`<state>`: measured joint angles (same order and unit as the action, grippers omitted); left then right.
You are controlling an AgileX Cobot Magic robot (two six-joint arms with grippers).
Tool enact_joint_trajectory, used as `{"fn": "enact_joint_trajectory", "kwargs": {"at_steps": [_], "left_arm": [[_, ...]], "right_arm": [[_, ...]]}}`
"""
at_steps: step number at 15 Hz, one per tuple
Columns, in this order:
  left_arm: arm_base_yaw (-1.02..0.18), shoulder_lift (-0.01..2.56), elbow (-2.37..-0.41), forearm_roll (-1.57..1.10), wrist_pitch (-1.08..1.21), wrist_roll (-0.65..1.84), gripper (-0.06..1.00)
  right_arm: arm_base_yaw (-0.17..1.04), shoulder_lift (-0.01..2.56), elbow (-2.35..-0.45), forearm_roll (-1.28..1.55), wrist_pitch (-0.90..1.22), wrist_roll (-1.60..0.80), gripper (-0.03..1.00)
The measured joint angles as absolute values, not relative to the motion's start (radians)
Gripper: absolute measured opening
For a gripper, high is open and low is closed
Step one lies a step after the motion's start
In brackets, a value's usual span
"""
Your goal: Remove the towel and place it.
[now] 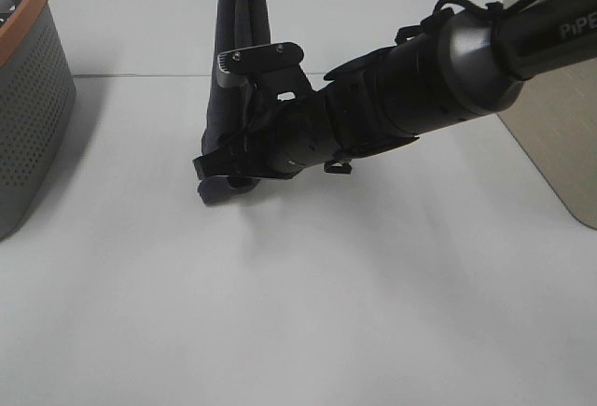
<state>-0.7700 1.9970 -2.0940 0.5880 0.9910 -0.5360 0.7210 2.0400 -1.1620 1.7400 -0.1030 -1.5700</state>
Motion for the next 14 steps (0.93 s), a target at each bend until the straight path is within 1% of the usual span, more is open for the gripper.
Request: {"fn": "enact_joint_trajectory", "kwargs": {"at_steps": [3,5,6,8,9,10,12,14], "left_arm": [[-0.77,1.997,-2.094,0.588,0.991,-0.536,0.0],[-0.77,1.997,-2.094,0.586,0.991,-0.536,0.0],[-0.77,1.997,-2.094,0.585,0.991,-0.536,0.0],[-0.77,1.997,-2.094,0.585,0.991,-0.536,0.0],[-0.77,1.997,-2.094,0.585,0.991,-0.536,0.0],[-0.77,1.997,-2.094,0.578,0.991,-0.536,0.0],[-0.77,1.997,-2.094,0.559,0.991,-0.536,0.0],[-0.77,1.997,-2.094,0.549,0.991,-0.535,0.0]], "right_arm": [[0.721,2.052,-1.176,1.74,-0.138,-1.569,0.63],[0.721,2.087,-1.231,1.74,-0.145,-1.569,0.62],[0.721,2.107,-1.244,1.74,-0.145,-1.569,0.6],[0.721,2.124,-1.247,1.74,-0.146,-1.569,0.53],[0.721,2.13,-1.247,1.74,-0.153,-1.556,0.46],[0.721,2.13,-1.247,1.74,-0.17,-1.525,0.42],[0.721,2.13,-1.25,1.712,-0.213,-1.438,0.38],[0.721,2.13,-1.252,1.576,-0.222,-1.288,0.38]]}}
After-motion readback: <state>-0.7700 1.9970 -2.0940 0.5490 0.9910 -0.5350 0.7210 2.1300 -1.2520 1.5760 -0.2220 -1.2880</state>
